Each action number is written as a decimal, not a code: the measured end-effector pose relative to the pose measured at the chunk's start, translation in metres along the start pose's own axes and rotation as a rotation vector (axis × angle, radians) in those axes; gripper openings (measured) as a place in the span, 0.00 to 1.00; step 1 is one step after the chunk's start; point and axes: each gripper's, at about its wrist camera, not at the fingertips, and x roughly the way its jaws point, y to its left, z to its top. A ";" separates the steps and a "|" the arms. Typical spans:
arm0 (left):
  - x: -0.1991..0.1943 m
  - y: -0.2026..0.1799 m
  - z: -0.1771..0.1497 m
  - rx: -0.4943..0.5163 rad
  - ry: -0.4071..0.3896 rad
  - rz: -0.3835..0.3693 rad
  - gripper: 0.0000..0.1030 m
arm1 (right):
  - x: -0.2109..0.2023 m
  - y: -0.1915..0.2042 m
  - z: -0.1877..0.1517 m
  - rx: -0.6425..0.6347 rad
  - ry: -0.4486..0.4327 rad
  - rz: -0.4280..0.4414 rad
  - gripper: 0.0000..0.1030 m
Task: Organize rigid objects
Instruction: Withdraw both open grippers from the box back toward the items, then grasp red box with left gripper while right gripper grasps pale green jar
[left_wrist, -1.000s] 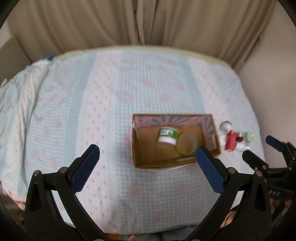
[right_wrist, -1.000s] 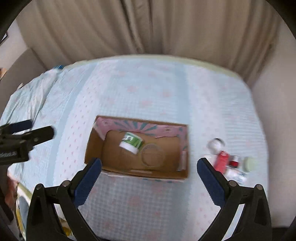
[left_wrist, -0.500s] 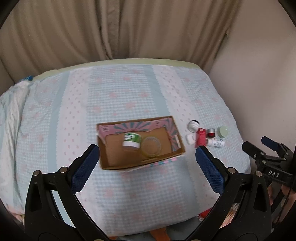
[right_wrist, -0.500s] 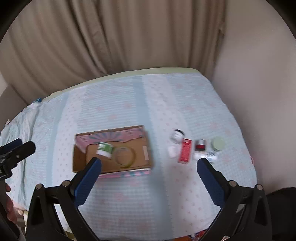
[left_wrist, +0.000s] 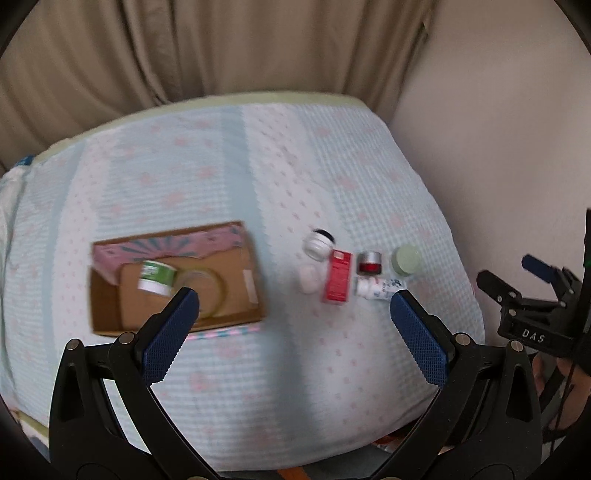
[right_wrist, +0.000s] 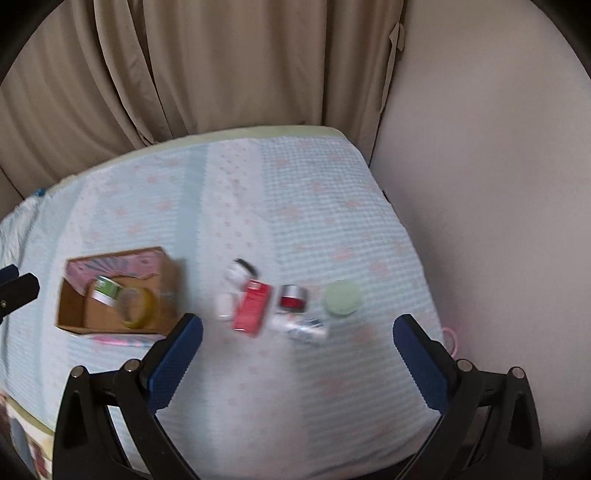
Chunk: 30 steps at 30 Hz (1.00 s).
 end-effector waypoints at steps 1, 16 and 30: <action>0.010 -0.010 0.001 0.004 0.011 -0.003 1.00 | 0.009 -0.010 0.000 -0.001 0.010 -0.001 1.00; 0.224 -0.088 0.010 0.120 0.313 0.007 0.96 | 0.170 -0.098 -0.012 0.189 0.234 0.051 1.00; 0.348 -0.092 -0.001 0.162 0.495 0.055 0.80 | 0.285 -0.095 -0.024 0.221 0.385 0.066 1.00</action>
